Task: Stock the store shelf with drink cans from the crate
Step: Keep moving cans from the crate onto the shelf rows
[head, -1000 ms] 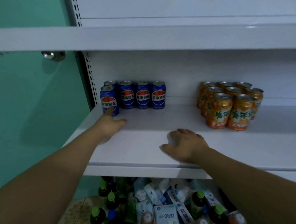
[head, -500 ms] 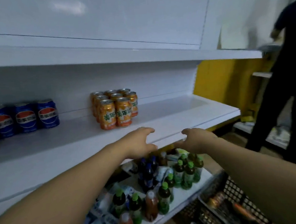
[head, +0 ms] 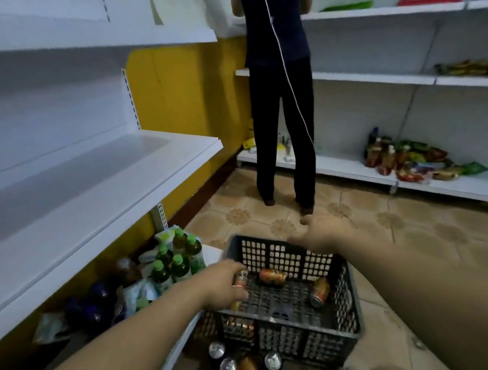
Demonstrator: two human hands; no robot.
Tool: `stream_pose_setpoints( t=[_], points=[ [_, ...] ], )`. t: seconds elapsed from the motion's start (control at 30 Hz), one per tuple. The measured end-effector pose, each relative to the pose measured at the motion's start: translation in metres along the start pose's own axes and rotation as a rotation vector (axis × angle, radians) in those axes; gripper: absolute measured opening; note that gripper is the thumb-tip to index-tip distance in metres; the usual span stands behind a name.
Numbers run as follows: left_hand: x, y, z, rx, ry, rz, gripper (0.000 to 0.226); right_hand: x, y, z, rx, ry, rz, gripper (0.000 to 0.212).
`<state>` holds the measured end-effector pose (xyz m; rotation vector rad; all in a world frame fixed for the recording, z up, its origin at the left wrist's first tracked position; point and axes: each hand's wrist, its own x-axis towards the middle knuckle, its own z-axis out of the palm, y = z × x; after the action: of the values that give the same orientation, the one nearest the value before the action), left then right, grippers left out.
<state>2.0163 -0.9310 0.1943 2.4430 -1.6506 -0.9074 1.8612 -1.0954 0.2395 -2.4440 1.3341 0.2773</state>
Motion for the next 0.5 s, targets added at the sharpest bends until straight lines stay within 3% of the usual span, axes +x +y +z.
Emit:
stream_pose_setpoints(
  t=[0.2,0.33,0.5],
  points=[
    [0.105,-0.026,0.032,-0.033,-0.124,-0.063,0.070,0.093,0.044,0.044,0.041,-0.170,0.045,0.066],
    [0.180,-0.054,0.058,-0.034,-0.204,-0.117,0.068,0.164,0.062,0.099,0.062,-0.305,0.071,0.079],
    [0.268,-0.101,0.111,-0.055,-0.278,-0.152,0.049,0.244,0.070,0.187,0.101,-0.448,0.056,0.065]
  ],
)
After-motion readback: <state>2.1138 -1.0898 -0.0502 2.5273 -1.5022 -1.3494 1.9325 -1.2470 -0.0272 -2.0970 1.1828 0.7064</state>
